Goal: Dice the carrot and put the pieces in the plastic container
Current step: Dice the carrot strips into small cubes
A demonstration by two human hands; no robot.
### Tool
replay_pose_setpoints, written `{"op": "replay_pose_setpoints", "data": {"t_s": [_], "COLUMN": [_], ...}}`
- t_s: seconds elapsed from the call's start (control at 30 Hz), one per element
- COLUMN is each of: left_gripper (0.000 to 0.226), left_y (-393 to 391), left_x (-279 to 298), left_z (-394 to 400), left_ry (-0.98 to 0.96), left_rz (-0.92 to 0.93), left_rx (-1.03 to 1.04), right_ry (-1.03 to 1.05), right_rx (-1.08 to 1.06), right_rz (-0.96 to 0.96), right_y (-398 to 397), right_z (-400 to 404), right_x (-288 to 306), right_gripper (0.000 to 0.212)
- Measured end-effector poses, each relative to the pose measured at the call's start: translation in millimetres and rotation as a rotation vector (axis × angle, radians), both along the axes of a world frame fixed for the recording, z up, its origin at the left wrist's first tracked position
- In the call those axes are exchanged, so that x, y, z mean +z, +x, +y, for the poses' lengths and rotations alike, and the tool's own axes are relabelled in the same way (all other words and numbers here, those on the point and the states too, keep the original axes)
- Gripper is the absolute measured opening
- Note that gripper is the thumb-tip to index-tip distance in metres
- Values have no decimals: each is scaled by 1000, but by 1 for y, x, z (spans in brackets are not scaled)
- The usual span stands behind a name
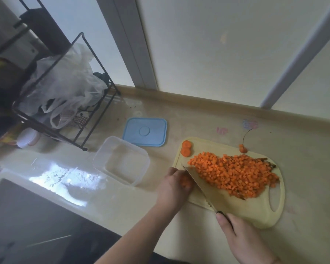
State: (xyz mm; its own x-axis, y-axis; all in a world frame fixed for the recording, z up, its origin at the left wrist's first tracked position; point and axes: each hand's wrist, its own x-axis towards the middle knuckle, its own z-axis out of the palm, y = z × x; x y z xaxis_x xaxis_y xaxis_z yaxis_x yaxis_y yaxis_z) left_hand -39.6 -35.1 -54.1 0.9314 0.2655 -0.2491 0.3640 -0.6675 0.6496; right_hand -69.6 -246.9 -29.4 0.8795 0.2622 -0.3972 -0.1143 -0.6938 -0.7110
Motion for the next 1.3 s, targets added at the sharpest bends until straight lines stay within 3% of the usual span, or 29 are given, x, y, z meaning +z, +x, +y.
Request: {"op": "replay_pose_setpoints", "data": {"t_s": [0.17, 0.27, 0.37, 0.63, 0.77, 0.93, 1.0, 1.3], "left_gripper": [39, 30, 28, 49, 69, 24, 13, 12], "left_y": [-1, -2, -1, -4, -2, -5, -4, -4], "left_x": [-2, -1, -1, -10, -9, -21, -31, -52], "left_z": [-7, -13, -14, 2, 12, 21, 24, 27], "left_ry": [-14, -19, -22, 68, 140, 245, 204, 99], "left_rz": [5, -15, -31, -117, -156, -521, -608, -590], "left_rx": [72, 56, 44, -155, -311, -405, -494, -539], "right_ry": [-105, -124, -93, -63, -52, -80, -84, -101], "right_rx": [13, 13, 16, 39, 55, 82, 88, 104], "right_rz": [22, 13, 39, 49, 29, -8, -15, -49], "right_y": [7, 9, 11, 20, 22, 20, 19, 3], "right_z": [-4, -3, -3, -10, -10, -11, -12, -28], "right_x": [-2, -1, 0, 6, 11, 14, 13, -8], "right_gripper": [107, 101, 111, 90, 100, 73, 76, 90]}}
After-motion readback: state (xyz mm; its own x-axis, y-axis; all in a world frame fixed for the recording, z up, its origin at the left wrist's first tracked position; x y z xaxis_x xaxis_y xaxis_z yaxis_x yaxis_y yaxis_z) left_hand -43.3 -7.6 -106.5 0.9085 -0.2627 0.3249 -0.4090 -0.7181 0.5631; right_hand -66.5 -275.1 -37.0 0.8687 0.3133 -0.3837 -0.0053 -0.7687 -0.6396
